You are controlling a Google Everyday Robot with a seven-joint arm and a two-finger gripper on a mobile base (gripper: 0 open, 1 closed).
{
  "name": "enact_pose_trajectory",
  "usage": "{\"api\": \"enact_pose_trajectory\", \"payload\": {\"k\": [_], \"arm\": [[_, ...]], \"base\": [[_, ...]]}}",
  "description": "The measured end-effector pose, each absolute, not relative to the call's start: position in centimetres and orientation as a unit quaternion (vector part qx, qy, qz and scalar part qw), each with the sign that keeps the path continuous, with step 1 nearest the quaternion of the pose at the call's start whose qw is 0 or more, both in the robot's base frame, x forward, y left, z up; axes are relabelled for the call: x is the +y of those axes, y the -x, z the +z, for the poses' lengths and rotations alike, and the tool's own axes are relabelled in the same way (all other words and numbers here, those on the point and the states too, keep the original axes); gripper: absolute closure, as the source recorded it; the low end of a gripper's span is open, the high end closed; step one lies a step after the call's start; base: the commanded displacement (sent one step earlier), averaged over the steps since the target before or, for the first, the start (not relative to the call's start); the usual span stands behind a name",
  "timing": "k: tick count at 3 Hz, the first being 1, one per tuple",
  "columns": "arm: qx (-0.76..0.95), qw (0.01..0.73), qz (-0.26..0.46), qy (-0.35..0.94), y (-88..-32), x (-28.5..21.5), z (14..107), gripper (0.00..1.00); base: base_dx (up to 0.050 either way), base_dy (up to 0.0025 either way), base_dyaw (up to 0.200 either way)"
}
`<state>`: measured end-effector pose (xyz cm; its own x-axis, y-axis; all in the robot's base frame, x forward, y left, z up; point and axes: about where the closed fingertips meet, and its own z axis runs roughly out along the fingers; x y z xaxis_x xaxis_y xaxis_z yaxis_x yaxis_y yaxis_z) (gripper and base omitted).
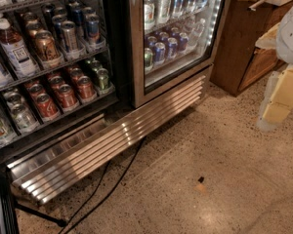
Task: Close left fridge door
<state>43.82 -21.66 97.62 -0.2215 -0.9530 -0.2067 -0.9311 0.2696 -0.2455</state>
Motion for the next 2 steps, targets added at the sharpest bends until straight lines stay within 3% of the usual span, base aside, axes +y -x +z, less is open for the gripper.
{"api": "enact_pose_trajectory", "payload": {"k": [2], "arm": [[0.781, 0.159, -0.034, 0.603, -43.82, -21.66, 97.62, 0.00]], "base": [[-0.050, 0.00013, -0.001]]}}
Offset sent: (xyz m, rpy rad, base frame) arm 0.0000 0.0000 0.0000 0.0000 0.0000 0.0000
